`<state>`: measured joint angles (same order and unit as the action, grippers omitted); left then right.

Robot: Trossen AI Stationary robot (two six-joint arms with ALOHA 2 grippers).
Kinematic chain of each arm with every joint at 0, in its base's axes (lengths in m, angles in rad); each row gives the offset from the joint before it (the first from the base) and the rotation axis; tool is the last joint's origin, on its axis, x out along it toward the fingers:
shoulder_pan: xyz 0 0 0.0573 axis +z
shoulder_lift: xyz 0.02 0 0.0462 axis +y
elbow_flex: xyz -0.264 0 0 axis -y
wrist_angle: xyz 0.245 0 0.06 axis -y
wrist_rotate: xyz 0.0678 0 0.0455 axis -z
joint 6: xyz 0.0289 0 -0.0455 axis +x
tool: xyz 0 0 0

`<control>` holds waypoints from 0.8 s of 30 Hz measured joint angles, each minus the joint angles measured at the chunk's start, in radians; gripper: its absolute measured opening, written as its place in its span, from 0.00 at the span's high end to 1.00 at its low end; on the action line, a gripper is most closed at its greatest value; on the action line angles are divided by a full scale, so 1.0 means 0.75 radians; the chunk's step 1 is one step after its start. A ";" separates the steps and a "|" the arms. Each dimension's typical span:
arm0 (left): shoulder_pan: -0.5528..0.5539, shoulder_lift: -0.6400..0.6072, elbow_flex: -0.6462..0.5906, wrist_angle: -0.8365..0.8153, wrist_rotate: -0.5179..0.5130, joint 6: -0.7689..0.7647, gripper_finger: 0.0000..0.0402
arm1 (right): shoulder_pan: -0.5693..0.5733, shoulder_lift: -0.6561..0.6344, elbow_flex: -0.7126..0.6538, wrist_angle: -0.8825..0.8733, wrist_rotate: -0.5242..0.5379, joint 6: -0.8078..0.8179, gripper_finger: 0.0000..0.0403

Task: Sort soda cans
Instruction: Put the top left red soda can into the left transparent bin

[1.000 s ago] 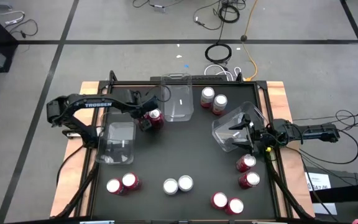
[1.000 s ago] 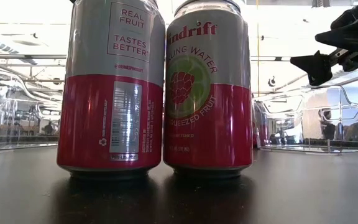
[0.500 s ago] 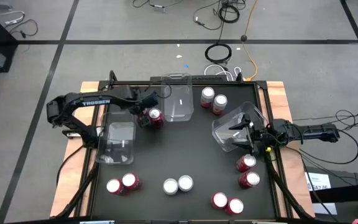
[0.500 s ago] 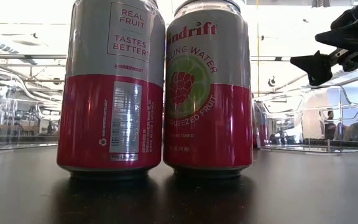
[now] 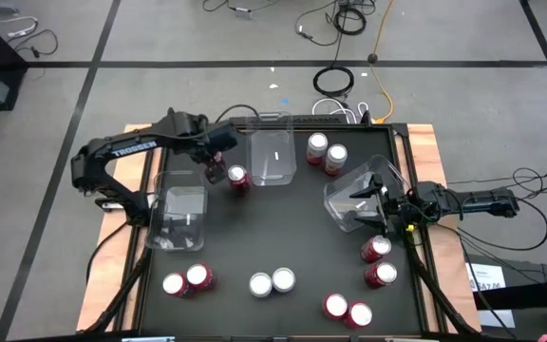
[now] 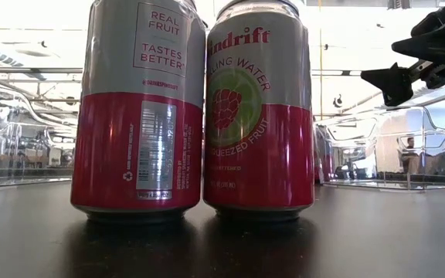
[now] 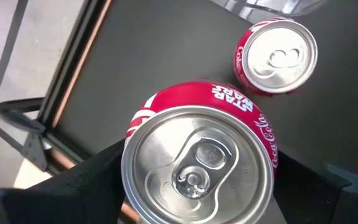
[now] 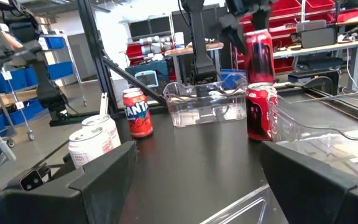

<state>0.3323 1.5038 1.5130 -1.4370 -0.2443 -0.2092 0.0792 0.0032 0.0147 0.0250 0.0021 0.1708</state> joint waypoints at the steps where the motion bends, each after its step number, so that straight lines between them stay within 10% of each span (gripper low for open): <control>1: -0.001 -0.003 0.016 -0.014 0.001 -0.011 0.16 | 0.000 0.000 0.000 0.000 0.000 0.000 0.17; 24: -0.001 -0.324 0.066 -0.090 0.137 -0.168 0.16 | 0.000 0.000 0.000 0.000 0.000 0.000 0.17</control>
<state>0.3313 1.2610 1.5627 -1.5042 -0.1416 -0.3355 0.0792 0.0031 0.0147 0.0251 0.0021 0.1710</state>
